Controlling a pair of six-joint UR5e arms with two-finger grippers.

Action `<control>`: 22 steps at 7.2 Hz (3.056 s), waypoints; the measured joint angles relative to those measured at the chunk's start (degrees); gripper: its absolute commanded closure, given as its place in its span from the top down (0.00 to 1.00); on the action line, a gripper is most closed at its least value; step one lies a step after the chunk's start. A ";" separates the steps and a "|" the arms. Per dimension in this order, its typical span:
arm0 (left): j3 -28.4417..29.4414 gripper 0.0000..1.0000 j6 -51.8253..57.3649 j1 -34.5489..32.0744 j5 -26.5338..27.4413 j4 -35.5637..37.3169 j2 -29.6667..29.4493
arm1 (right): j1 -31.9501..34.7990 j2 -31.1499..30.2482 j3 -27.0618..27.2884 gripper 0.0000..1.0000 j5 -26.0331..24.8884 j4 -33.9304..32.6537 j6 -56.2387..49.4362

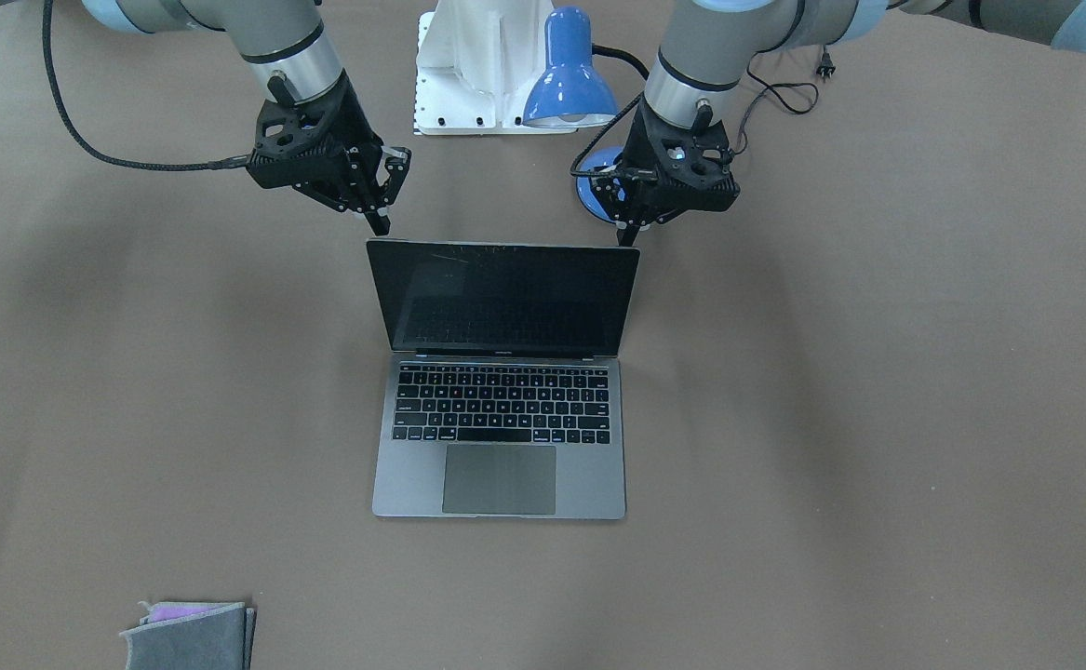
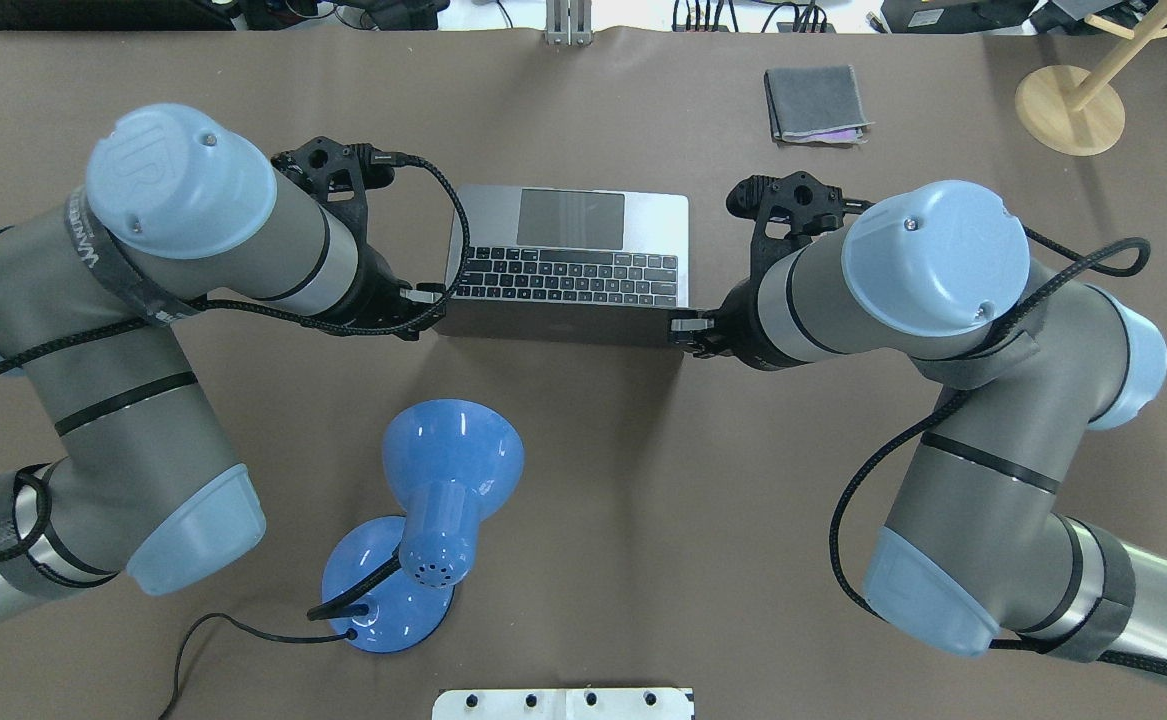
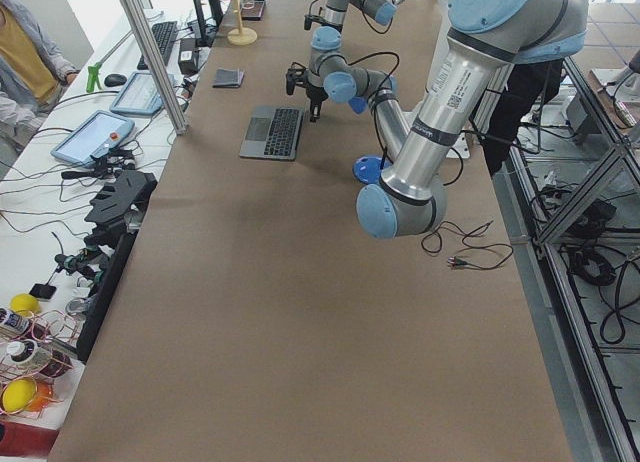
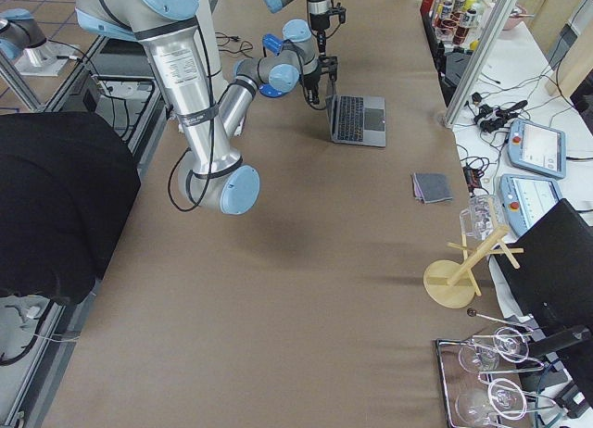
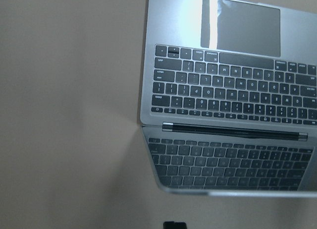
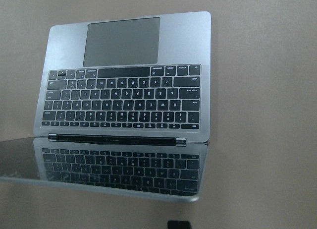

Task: Close laptop

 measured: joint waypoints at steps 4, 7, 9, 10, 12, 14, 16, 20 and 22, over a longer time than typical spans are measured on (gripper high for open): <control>2.80 0.00 0.01 -0.33 5.34 -6.42 -0.30 | 0.52 2.99 -1.82 0.00 -2.89 -0.08 1.11; 8.32 0.00 -0.13 -2.58 6.12 -8.58 -3.90 | 4.26 8.13 -8.40 0.00 -3.09 -0.08 0.94; 15.84 0.00 -0.16 -4.31 6.17 -12.74 -7.10 | 6.57 12.36 -15.86 0.00 -2.03 0.90 0.55; 20.79 0.00 -0.16 -5.05 6.16 -15.85 -8.68 | 7.79 13.68 -20.54 0.00 -0.20 3.75 0.42; 32.73 0.00 0.02 -5.82 6.10 -23.41 -12.28 | 10.24 16.60 -31.13 0.00 4.37 9.99 0.19; 41.44 0.00 1.06 -5.95 5.99 -27.08 -14.69 | 11.29 20.39 -41.69 0.00 7.43 13.82 -0.22; 46.53 0.00 1.75 -5.90 5.44 -29.55 -15.66 | 11.28 21.40 -48.01 0.00 10.48 18.09 -0.33; 39.71 0.00 2.00 -14.07 -9.97 -28.49 -12.99 | 16.84 19.07 -42.74 0.00 19.58 18.60 -0.75; 21.72 0.67 7.07 -23.73 -20.16 -22.99 0.22 | 28.25 8.29 -33.20 0.99 30.60 18.48 -6.75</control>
